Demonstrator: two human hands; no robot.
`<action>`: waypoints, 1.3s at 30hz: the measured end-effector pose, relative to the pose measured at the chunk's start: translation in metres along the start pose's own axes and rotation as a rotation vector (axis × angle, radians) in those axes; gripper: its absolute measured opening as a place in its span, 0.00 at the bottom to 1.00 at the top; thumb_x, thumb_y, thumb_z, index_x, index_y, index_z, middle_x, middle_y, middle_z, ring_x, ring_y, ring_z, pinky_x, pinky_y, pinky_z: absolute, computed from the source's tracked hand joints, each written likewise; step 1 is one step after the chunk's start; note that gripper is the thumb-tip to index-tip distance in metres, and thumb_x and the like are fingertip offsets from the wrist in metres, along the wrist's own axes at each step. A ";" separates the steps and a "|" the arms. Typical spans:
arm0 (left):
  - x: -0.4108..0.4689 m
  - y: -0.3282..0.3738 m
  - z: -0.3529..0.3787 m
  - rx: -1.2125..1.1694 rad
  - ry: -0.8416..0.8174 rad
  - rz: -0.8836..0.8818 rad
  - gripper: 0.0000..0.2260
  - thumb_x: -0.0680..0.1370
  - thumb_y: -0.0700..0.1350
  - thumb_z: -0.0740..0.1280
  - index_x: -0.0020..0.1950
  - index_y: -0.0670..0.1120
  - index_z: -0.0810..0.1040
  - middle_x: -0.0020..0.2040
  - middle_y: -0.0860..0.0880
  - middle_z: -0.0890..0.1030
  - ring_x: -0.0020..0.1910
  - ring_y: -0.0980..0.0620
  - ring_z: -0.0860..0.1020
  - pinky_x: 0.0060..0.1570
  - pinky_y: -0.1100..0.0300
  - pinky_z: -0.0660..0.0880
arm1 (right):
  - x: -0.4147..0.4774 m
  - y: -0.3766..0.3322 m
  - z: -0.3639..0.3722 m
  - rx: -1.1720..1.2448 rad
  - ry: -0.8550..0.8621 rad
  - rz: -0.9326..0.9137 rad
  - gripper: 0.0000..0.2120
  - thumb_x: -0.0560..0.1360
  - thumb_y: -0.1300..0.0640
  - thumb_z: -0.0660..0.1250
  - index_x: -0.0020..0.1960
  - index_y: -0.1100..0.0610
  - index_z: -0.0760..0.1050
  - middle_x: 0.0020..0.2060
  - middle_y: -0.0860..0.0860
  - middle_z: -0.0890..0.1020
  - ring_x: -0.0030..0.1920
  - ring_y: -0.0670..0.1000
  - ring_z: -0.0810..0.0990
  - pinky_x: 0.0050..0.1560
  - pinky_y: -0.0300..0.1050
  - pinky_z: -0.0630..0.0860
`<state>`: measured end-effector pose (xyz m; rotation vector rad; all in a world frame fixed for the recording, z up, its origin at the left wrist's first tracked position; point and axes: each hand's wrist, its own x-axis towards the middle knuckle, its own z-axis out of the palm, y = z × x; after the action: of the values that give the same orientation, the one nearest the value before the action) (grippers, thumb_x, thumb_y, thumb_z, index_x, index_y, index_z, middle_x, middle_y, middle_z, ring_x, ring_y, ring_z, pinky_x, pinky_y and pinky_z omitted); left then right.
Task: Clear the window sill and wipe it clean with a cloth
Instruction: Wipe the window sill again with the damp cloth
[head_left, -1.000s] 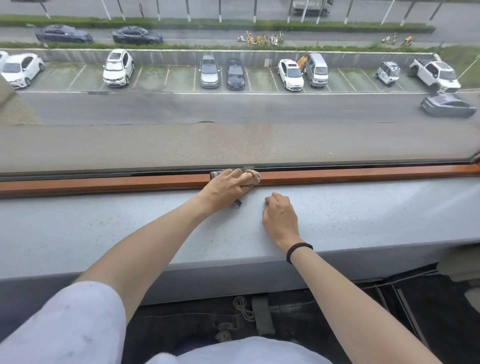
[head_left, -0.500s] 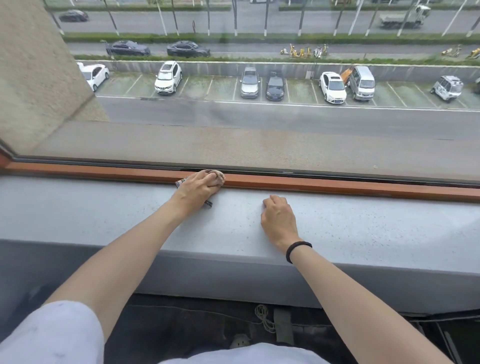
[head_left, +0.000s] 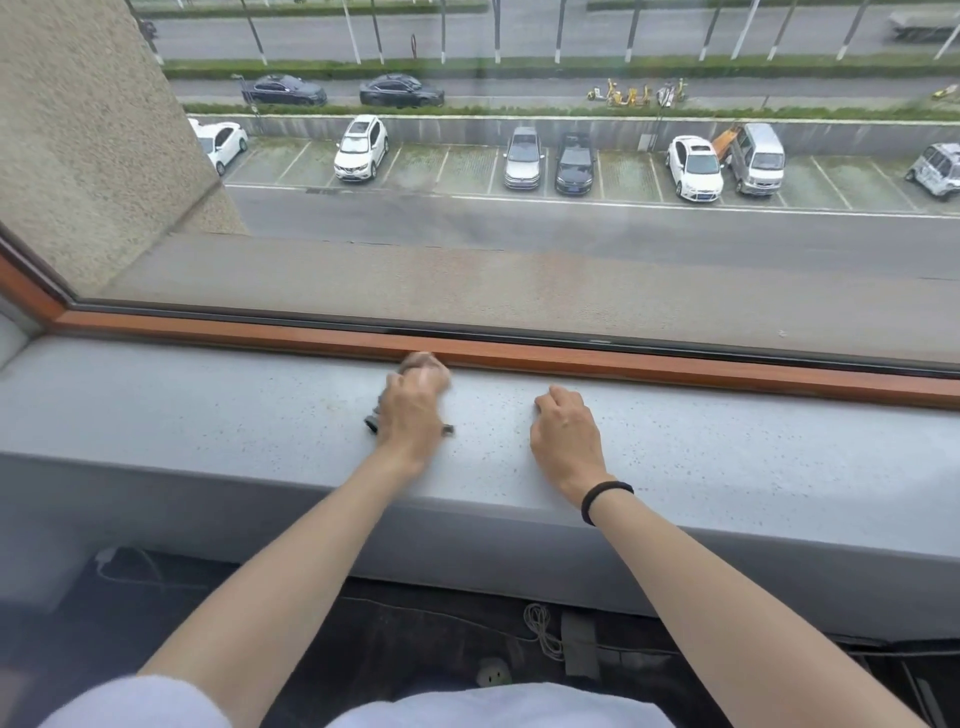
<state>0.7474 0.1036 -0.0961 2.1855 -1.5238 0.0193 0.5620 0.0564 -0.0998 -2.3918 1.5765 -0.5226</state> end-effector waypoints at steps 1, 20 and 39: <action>-0.014 0.007 0.003 0.020 -0.033 0.122 0.15 0.79 0.36 0.56 0.62 0.44 0.74 0.57 0.43 0.77 0.49 0.46 0.71 0.43 0.57 0.68 | 0.000 0.001 0.000 -0.004 -0.002 -0.005 0.09 0.75 0.66 0.56 0.46 0.62 0.75 0.45 0.54 0.76 0.49 0.54 0.71 0.47 0.43 0.66; 0.005 -0.062 -0.017 0.047 -0.161 -0.004 0.22 0.79 0.37 0.54 0.73 0.48 0.64 0.76 0.45 0.58 0.76 0.44 0.52 0.75 0.47 0.46 | -0.015 0.015 -0.013 0.004 -0.002 0.016 0.13 0.76 0.68 0.56 0.57 0.65 0.75 0.61 0.59 0.75 0.62 0.58 0.71 0.58 0.48 0.71; -0.003 0.012 0.002 0.017 -0.480 0.439 0.22 0.83 0.52 0.46 0.77 0.52 0.47 0.76 0.52 0.40 0.76 0.54 0.40 0.70 0.60 0.34 | -0.044 0.038 -0.026 -0.011 0.015 0.070 0.24 0.76 0.67 0.56 0.72 0.65 0.62 0.70 0.61 0.66 0.72 0.57 0.62 0.72 0.47 0.58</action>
<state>0.7346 0.1023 -0.0943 1.9055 -2.2492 -0.3751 0.5033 0.0817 -0.0981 -2.3359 1.6672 -0.5201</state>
